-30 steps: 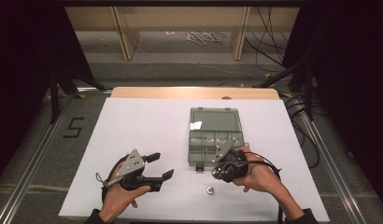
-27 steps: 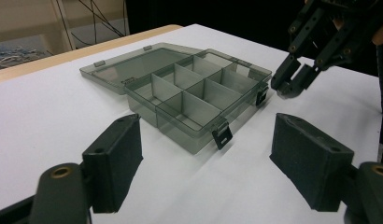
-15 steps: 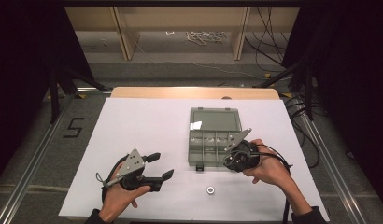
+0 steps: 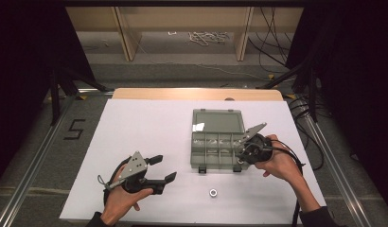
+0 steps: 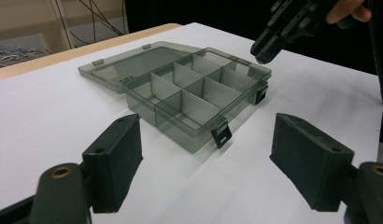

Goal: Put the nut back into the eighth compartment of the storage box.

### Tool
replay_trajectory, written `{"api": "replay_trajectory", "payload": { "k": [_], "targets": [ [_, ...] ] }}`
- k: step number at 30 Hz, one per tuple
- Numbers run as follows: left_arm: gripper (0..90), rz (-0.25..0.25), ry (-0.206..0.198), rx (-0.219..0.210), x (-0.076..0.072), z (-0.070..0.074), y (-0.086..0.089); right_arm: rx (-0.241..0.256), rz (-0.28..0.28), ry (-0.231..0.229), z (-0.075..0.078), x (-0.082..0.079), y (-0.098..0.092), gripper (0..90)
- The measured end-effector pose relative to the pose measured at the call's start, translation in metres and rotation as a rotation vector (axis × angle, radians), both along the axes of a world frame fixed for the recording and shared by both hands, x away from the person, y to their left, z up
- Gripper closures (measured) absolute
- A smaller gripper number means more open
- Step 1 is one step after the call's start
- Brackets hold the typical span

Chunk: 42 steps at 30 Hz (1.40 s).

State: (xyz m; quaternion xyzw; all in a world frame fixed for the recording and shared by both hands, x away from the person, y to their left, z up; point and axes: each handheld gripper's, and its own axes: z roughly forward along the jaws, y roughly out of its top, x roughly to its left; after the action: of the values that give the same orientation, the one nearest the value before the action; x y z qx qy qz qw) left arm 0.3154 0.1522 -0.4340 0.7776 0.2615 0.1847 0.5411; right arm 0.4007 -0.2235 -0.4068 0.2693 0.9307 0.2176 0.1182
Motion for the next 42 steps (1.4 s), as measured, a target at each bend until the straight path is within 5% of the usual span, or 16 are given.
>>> {"api": "replay_trajectory", "payload": {
  "k": [19, 20, 27, 29, 31, 36, 37, 42],
  "targets": [
    [23.8, -0.02, -0.037, 0.008, 0.003, 0.001, 0.002, -0.042, -0.023, 0.014, -0.021, 0.016, 0.003, 78.7],
    [23.8, -0.002, -0.012, -0.008, 0.0, 0.0, 0.001, -0.041, -0.024, 0.012, -0.022, 0.016, 0.004, 78.7],
    [23.8, 0.001, -0.02, -0.012, 0.0, 0.001, 0.001, -0.038, -0.034, 0.023, -0.029, 0.02, 0.004, 78.6],
    [23.8, -0.028, -0.07, 0.013, 0.005, 0.003, 0.004, -0.029, -0.041, 0.02, -0.029, 0.02, 0.003, 78.4],
    [23.7, 0.004, -0.027, -0.014, 0.001, 0.002, 0.002, -0.022, -0.039, 0.022, -0.028, 0.02, 0.003, 77.9],
    [23.7, -0.015, -0.069, -0.006, 0.004, 0.003, 0.004, -0.004, -0.049, 0.014, -0.025, 0.02, 0.001, 71.3],
    [23.7, 0.048, 0.04, -0.096, -0.006, 0.001, -0.001, -0.001, -0.058, 0.002, -0.023, 0.019, 0.001, 68.5],
    [23.6, 0.054, 0.034, -0.103, -0.006, 0.002, 0.0, 0.061, -0.074, -0.052, -0.008, 0.013, -0.001, 54.5]
  ]
}}
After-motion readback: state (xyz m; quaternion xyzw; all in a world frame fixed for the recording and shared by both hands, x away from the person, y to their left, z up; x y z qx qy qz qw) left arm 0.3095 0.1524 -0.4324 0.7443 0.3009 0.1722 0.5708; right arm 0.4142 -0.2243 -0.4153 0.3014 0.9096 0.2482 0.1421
